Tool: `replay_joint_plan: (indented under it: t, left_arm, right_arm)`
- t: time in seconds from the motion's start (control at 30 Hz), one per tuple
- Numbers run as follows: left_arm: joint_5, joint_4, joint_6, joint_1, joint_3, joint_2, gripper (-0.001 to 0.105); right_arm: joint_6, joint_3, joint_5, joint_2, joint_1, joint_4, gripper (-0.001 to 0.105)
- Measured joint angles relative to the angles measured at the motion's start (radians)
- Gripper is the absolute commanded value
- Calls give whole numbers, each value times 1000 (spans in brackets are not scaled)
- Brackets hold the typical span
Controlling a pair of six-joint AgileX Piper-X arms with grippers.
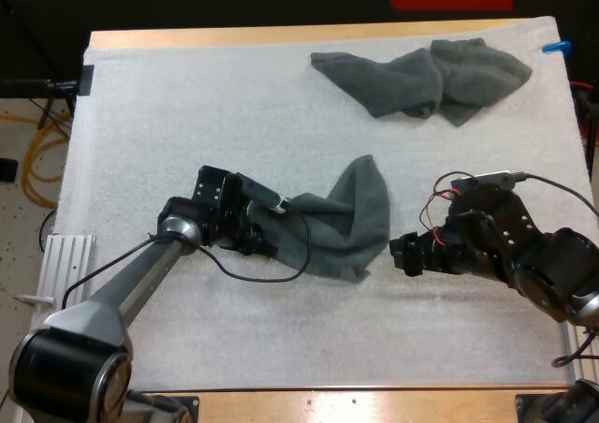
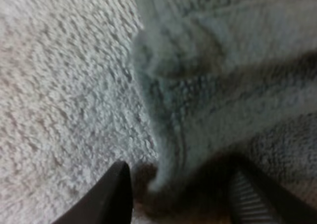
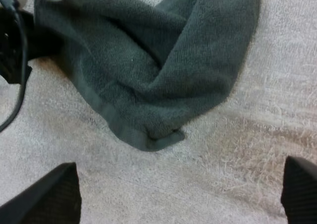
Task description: Pick towel from pile fold and stack
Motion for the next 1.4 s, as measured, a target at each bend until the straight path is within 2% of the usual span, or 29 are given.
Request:
replay_joint_plan:
  t: [0.03,0.1,0.17,0.3,0.37,0.5,0.63,0.7,0.8,0.87,1.0,1.2,1.4]
  left_arm:
    - [2,0,0,0,-2,6,33]
    - [8,5,0,0,-6,8,15]
    - [15,13,0,0,-8,8,0]
    - [26,42,-4,0,-12,7,0]
    - [8,103,-5,2,-12,-9,0]
    - [-79,285,-5,50,-6,-65,0]
    - [-177,415,-22,149,16,-143,0]
    - [-158,438,-23,204,41,-174,0]
    - [-74,443,-52,269,72,-194,0]
    - [-26,443,-59,284,79,-193,0]
    - [28,440,-59,281,79,-193,0]
    - [55,440,-59,281,79,-193,0]
    - [61,440,-59,281,79,-193,0]
  right_arm:
    - [0,0,0,0,0,0,79]
    - [0,0,0,0,0,0,79]
    - [0,0,0,0,0,0,79]
    - [0,0,0,0,0,2,79]
    - [0,0,0,0,0,1,79]
    - [0,0,0,0,0,1,79]
    - [0,0,0,0,0,1,79]
    - [0,1,-11,0,0,0,79]
    - [0,30,-98,2,0,-34,79]
    - [18,73,-178,18,0,-74,79]
    - [115,162,-280,94,0,-201,79]
    - [272,193,-467,248,0,-437,79]
    - [346,193,-587,407,0,-516,79]
